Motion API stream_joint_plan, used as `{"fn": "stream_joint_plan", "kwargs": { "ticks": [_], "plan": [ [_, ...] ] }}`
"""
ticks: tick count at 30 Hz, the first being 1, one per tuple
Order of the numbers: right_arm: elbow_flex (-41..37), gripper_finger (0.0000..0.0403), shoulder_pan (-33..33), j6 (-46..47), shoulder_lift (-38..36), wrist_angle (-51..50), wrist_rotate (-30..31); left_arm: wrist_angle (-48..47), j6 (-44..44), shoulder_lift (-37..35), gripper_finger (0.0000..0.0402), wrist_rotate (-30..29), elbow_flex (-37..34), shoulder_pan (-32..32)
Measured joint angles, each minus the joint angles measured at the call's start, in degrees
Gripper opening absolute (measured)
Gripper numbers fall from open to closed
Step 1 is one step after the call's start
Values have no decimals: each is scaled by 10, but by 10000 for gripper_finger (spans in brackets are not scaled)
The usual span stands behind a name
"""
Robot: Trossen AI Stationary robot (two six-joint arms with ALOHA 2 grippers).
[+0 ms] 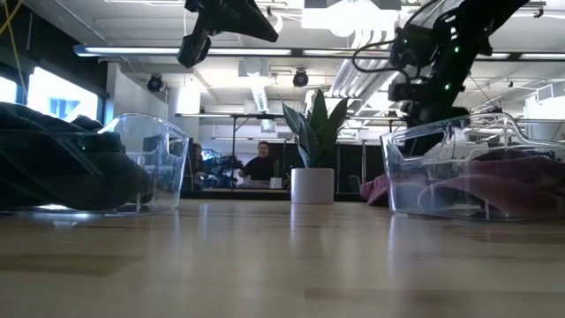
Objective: Pick & Place hat
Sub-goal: Put the red cap into the right transparent bin
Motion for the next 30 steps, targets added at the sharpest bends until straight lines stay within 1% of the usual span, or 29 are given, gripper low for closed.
{"fn": "stream_joint_plan", "kwargs": {
  "ticks": [3,6,9,12,15,17,19,22,27,28,30],
  "plan": [
    [42,263,-19,17,-3,-103,-16,-6,1,0,0,0,0,0],
    [76,263,-54,38,6,-216,-42,-9,4,0,0,0,0,0],
    [93,263,-97,57,20,-309,-41,-11,20,0,0,0,0,0],
    [95,263,-133,87,24,-367,-52,-13,38,0,0,0,0,0],
    [82,255,-155,107,24,-403,-63,-13,57,0,0,0,0,0],
    [75,240,-161,108,24,-416,-65,-14,64,0,0,0,0,0],
    [74,219,-161,116,24,-435,-83,-14,69,0,0,1,0,0],
    [74,183,-161,133,24,-471,-133,-14,74,0,0,14,0,0],
    [74,128,-160,161,24,-555,-255,-15,74,0,0,35,0,0],
    [74,120,-160,170,24,-574,-268,-16,74,0,0,40,0,0],
    [73,107,-161,190,23,-586,-274,-16,74,0,0,43,0,0]
  ]
}}
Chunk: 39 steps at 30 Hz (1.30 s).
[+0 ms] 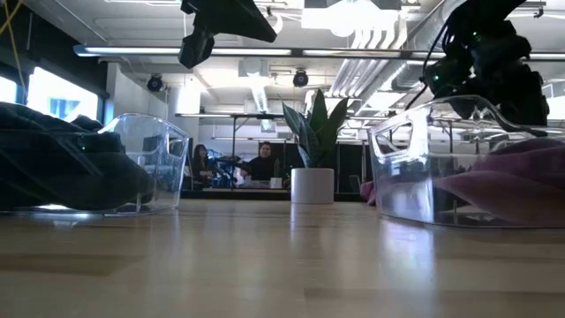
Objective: Pick & Place hat
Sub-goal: Put the red cap into the right transparent bin
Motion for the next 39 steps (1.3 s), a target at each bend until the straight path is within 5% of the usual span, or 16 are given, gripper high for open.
{"fn": "stream_joint_plan", "kwargs": {
  "ticks": [11,19,28,32,39],
  "plan": [
    [109,70,0,74,-22,10,36,0,-1,0,0,3,0,0],
    [127,61,1,49,-22,188,35,7,-1,0,0,-1,0,0],
    [32,188,44,-112,-19,440,25,7,0,0,0,-2,0,0],
    [5,250,80,-189,-14,497,88,5,0,0,0,-2,0,0],
    [-83,286,129,-259,-13,616,155,-1,0,0,0,-4,0,0]
  ]
}}
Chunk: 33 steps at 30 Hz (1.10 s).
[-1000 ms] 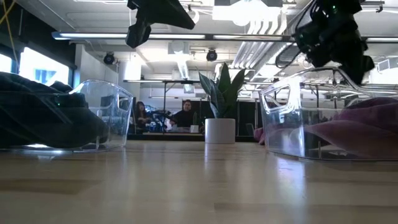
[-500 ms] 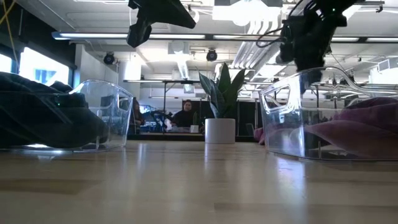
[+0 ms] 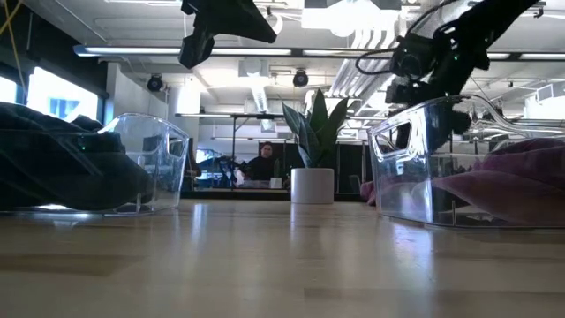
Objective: Pick & Place hat
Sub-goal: Put the red cap into the right transparent bin
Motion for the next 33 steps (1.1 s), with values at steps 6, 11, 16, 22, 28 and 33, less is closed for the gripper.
{"fn": "stream_joint_plan", "kwargs": {
  "ticks": [6,11,16,22,28,33],
  "plan": [
    [-78,287,24,-67,0,135,34,0,0,0,0,0,0,0],
    [-133,287,28,-76,0,213,41,0,0,0,0,0,0,0],
    [-177,286,28,-89,0,291,92,1,-10,0,0,0,0,0],
    [-204,267,19,-88,5,331,123,1,-17,0,0,0,0,0],
    [-206,242,12,-99,35,353,159,2,-25,0,0,-9,0,0],
    [-206,199,11,-97,45,371,203,2,-33,0,0,-12,0,0]
  ]
}}
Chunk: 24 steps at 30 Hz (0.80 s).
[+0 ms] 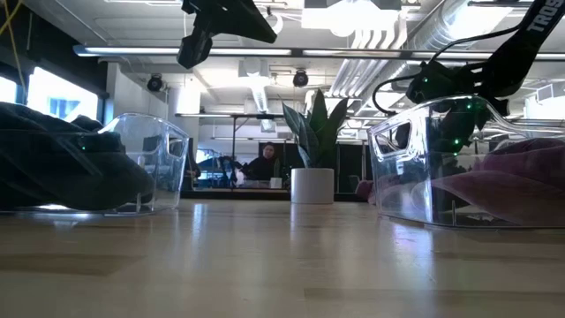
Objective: Pick & Place hat
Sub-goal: Put the red cap into the right transparent bin
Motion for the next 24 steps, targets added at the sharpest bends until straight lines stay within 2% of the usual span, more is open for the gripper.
{"fn": "stream_joint_plan", "kwargs": {
  "ticks": [7,11,19,24],
  "plan": [
    [16,80,0,16,-15,-14,68,0,-3,0,0,-6,0,0],
    [60,14,0,62,-49,-85,88,2,-1,0,0,-16,3,0],
    [220,7,0,190,-119,-358,48,-2,78,0,0,-29,57,0],
    [362,8,-13,255,-131,-546,-34,-18,147,0,0,-60,97,0]
  ]
}}
